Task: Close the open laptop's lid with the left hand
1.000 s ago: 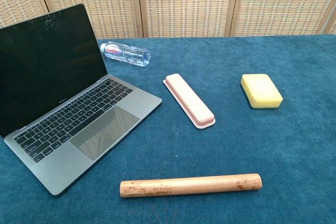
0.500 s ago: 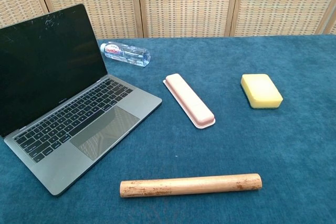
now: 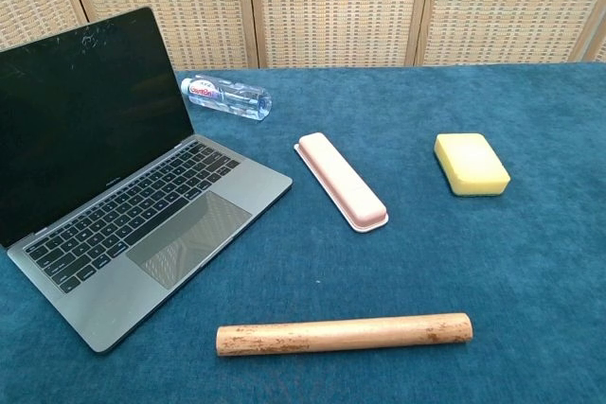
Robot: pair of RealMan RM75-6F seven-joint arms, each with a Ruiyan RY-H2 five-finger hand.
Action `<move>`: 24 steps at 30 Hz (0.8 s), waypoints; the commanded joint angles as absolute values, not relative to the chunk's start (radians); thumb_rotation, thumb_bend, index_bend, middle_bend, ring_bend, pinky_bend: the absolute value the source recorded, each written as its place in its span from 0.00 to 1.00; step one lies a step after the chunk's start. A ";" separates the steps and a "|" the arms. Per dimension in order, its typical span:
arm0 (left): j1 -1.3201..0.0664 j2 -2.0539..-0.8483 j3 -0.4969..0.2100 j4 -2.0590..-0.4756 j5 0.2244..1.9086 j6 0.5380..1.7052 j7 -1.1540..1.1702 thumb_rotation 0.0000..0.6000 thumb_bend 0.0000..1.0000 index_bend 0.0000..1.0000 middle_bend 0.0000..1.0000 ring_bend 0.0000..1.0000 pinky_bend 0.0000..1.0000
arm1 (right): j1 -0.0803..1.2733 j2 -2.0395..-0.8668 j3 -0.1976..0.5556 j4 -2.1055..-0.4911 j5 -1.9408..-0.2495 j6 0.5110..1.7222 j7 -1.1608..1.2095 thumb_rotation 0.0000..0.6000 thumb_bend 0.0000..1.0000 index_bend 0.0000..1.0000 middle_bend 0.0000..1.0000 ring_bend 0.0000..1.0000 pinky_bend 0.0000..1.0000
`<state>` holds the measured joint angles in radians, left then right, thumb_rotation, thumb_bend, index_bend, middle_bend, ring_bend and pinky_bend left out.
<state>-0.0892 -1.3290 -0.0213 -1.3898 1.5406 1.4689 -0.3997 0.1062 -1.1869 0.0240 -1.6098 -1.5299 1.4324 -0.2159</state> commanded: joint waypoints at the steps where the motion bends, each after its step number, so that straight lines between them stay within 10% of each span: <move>1: -0.088 -1.342 -0.024 -1.373 1.548 1.485 -0.430 1.00 0.73 0.00 0.00 0.00 0.00 | 0.106 -1.186 0.023 -1.610 -1.531 1.432 -0.214 1.00 0.10 0.00 0.00 0.00 0.00; 24: -0.100 -1.330 0.000 -1.379 1.553 1.453 -0.472 1.00 0.86 0.01 0.00 0.00 0.00 | 0.105 -1.180 0.020 -1.612 -1.541 1.435 -0.197 1.00 0.10 0.00 0.00 0.00 0.00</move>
<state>-0.0998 -1.3296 0.0002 -1.3788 1.5534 1.4530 -0.4722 0.1055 -1.1805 0.0202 -1.6119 -1.5411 1.4355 -0.1967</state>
